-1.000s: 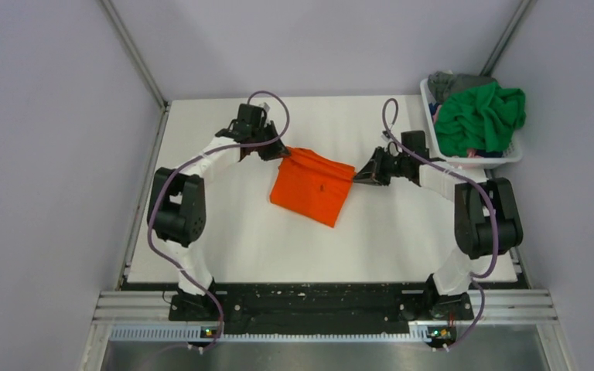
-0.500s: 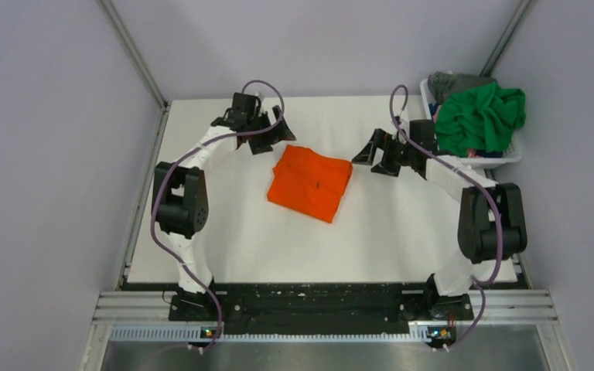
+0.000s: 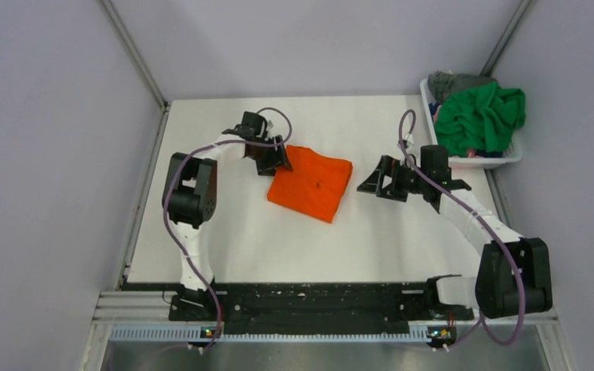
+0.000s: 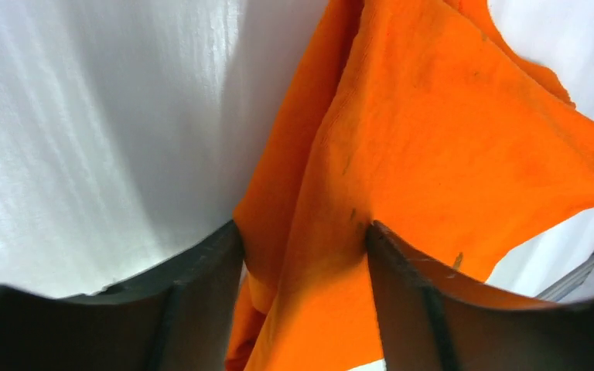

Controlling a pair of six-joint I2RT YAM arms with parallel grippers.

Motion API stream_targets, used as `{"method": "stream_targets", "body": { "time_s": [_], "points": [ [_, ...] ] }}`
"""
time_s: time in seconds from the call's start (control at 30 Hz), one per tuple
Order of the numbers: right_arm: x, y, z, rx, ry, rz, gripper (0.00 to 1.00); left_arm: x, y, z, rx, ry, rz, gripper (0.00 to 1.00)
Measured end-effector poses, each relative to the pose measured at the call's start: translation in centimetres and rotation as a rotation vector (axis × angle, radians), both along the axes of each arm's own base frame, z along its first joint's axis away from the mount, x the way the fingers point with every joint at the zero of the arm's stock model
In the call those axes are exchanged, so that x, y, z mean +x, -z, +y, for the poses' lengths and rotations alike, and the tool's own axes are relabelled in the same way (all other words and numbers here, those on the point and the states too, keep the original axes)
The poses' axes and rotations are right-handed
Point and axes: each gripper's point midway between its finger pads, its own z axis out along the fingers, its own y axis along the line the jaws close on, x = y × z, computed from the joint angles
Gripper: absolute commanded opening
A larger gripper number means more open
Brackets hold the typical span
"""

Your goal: Fold and stack the t-shirts

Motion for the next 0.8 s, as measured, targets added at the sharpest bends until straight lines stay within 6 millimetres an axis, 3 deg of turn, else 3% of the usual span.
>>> {"method": "stream_targets", "body": {
  "time_s": [0.2,0.27,0.3,0.43,0.6,0.73,0.8],
  "points": [
    [-0.3,-2.1,-0.7,-0.039,0.015,-0.094,0.99,-0.8,1.0,-1.7,0.001,0.050,0.013,0.32],
    [-0.4,-2.0,-0.9,-0.049,0.018,-0.095,0.99,-1.3,1.2,-2.7,0.000,0.072,0.017,0.07],
    [-0.5,-1.9,-1.0,-0.055,0.021,-0.092,0.99,-1.5,1.4,-3.2,0.003,0.085,0.019,0.00],
    [-0.5,-1.4,-1.3,-0.080,0.034,-0.081,0.99,-1.4,1.4,-4.0,0.029,0.084,0.022,0.00],
    [-0.5,-0.9,-2.1,-0.124,0.066,-0.073,0.99,-0.5,1.4,-3.0,0.143,0.032,0.026,0.00],
    [-0.2,-1.1,-2.8,-0.159,0.100,-0.092,0.99,1.9,1.0,0.8,0.304,-0.071,-0.009,0.00],
    [0.0,-1.2,-3.2,-0.178,0.121,-0.104,0.99,3.5,0.8,4.1,0.380,-0.140,-0.018,0.00]
  ]
}}
